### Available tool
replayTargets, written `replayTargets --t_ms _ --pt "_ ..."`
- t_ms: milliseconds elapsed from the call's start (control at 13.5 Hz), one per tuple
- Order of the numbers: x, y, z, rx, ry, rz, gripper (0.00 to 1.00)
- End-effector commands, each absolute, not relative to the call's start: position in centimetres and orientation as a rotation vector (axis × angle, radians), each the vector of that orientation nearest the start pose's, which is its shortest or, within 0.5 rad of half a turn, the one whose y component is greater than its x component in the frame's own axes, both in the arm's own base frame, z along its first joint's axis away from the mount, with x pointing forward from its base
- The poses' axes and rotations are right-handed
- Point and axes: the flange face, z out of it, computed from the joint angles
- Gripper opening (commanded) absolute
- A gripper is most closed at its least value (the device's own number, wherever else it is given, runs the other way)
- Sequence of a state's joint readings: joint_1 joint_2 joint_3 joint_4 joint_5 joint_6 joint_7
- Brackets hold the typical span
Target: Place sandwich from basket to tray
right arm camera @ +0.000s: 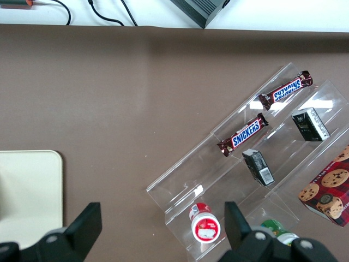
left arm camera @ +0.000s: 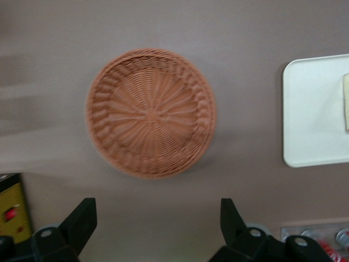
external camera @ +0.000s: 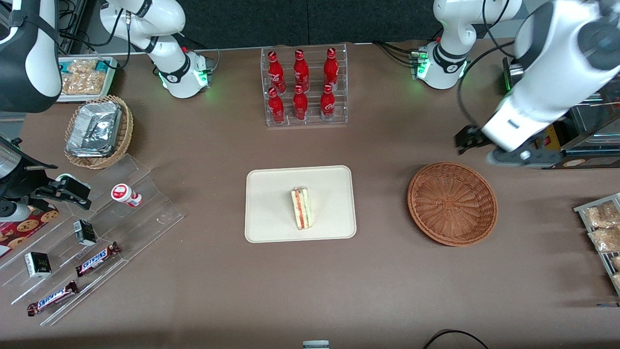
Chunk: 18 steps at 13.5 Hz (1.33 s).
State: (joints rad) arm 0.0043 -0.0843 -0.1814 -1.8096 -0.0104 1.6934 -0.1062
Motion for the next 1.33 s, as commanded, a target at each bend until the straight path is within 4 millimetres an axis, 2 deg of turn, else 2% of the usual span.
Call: replayTargets --t_ms 0,148,296,593,815,1111,1259 --pt "51.2 -8.6 60.9 -3.125 0.138 0.045 1.00" --pt "51.9 -8.0 63.1 -3.129 0.124 0.032 1.00" --pt "52.0 -7.8 64.1 -3.130 0.105 0.013 1.00" --pt "52.0 -7.8 64.8 -3.134 0.098 -0.011 1.00" --pt "52.6 -7.7 64.6 -3.137 0.099 -0.006 1.00" --pt "52.5 -8.8 64.4 -3.136 0.125 0.001 1.00" --pt "52.6 -7.7 64.8 -3.142 0.099 -0.006 1.00"
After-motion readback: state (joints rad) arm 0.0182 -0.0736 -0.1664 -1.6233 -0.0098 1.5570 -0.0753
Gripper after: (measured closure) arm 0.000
